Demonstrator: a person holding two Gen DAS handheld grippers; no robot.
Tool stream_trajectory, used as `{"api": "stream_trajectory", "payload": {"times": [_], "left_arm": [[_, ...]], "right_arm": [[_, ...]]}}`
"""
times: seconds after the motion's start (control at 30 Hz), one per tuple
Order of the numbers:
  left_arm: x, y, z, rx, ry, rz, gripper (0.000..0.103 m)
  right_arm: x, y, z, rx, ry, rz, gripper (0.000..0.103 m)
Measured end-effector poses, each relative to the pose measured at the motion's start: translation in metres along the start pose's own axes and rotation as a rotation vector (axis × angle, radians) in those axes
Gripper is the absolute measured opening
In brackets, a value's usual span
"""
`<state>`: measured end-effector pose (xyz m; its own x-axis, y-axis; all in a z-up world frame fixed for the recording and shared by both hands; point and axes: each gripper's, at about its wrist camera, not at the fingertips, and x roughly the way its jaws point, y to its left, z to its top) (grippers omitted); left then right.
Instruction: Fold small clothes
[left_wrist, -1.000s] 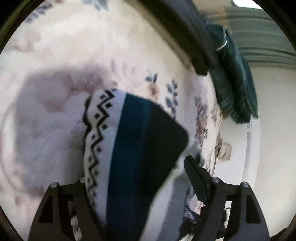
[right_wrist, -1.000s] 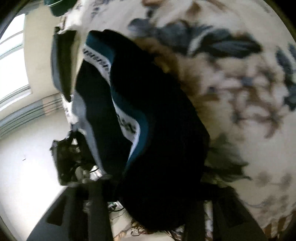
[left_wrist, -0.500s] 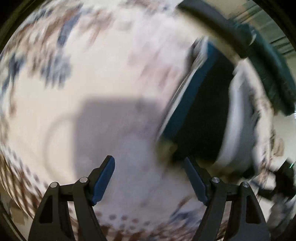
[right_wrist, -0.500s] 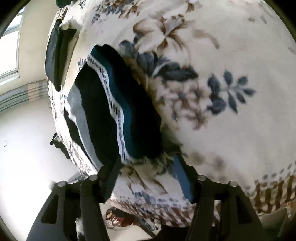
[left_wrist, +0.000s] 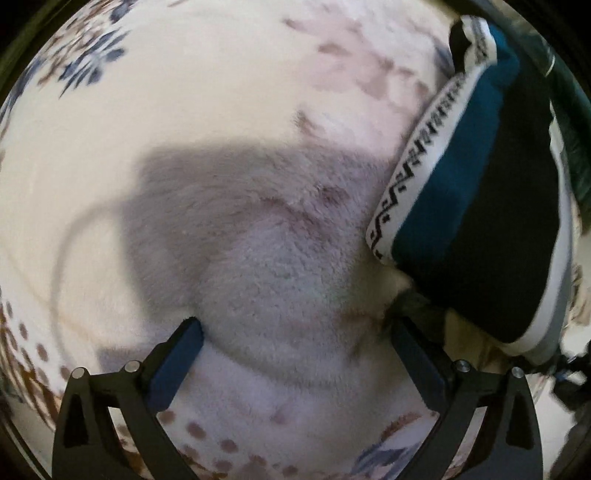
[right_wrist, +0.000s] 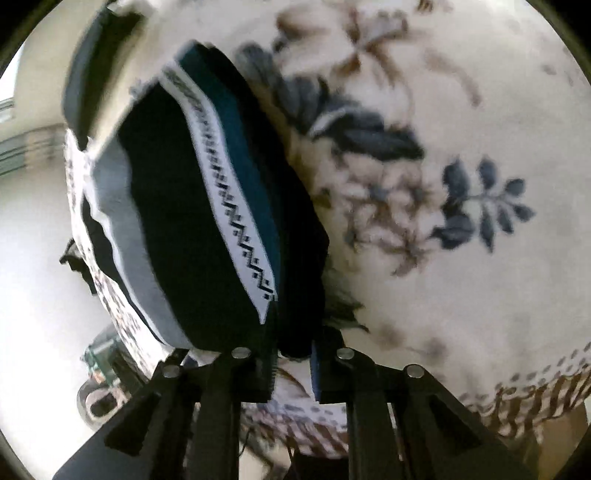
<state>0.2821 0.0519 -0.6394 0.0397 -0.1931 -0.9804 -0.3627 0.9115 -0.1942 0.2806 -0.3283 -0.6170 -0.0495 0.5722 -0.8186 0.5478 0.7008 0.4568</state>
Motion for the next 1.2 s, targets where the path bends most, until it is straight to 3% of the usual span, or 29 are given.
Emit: {"api": "stream_trajectory", "payload": {"times": [0.03, 0.1, 0.13, 0.17, 0.2, 0.4, 0.47, 0.5, 0.53, 0.6, 0.67, 0.77, 0.9, 0.97, 1.07, 1.2], "left_arm": [[0.002, -0.003, 0.003, 0.005, 0.011, 0.012, 0.103], [0.003, -0.004, 0.007, -0.001, 0.013, 0.015, 0.103], [0.004, -0.005, 0.008, -0.001, 0.010, 0.014, 0.103], [0.004, -0.006, 0.009, 0.001, 0.004, 0.013, 0.103], [0.005, -0.005, 0.007, 0.002, -0.001, 0.013, 0.103], [0.005, -0.001, -0.009, 0.006, 0.000, 0.027, 0.103], [0.003, -0.003, -0.015, 0.004, 0.003, 0.021, 0.103], [0.002, -0.003, -0.014, 0.000, 0.002, 0.010, 0.103], [0.000, -0.001, -0.014, -0.009, -0.003, -0.006, 0.103], [-0.002, 0.003, -0.016, -0.034, -0.021, -0.042, 0.103], [-0.010, 0.007, -0.019, -0.066, -0.039, -0.078, 0.103], [-0.035, 0.016, -0.027, -0.124, -0.085, -0.095, 0.103], [-0.066, 0.023, -0.023, -0.176, -0.206, -0.124, 0.103], [-0.071, 0.020, -0.012, -0.180, -0.246, -0.180, 0.103], [-0.067, 0.004, 0.013, -0.142, -0.303, -0.290, 0.103], [-0.047, -0.021, 0.042, -0.050, -0.251, -0.345, 0.101]], "right_arm": [[-0.010, 0.005, 0.006, -0.023, -0.026, 0.008, 0.021], [-0.032, 0.019, 0.019, -0.072, -0.109, 0.035, 0.037], [-0.042, 0.024, 0.027, -0.093, -0.148, 0.054, 0.058], [-0.049, 0.026, 0.036, -0.104, -0.177, 0.065, 0.071], [-0.052, 0.032, 0.050, -0.123, -0.200, 0.094, 0.072], [-0.008, 0.060, 0.135, -0.192, -0.163, 0.150, 0.070], [-0.006, 0.071, 0.140, -0.227, -0.206, 0.115, 0.004], [-0.007, 0.081, 0.142, -0.238, -0.240, 0.073, 0.004], [-0.020, 0.090, 0.141, -0.241, -0.308, 0.062, 0.004], [-0.034, 0.098, 0.144, -0.240, -0.359, 0.063, 0.004], [-0.031, 0.103, 0.152, -0.251, -0.333, 0.031, 0.004], [-0.009, 0.108, 0.161, -0.317, -0.156, -0.123, 0.005], [-0.041, 0.131, 0.153, -0.365, -0.216, -0.192, 0.024], [-0.058, 0.158, 0.140, -0.446, -0.220, -0.162, 0.031], [-0.047, 0.219, 0.125, -0.597, -0.105, -0.116, 0.046], [0.019, 0.321, 0.106, -0.799, 0.090, -0.121, 0.046]]}}
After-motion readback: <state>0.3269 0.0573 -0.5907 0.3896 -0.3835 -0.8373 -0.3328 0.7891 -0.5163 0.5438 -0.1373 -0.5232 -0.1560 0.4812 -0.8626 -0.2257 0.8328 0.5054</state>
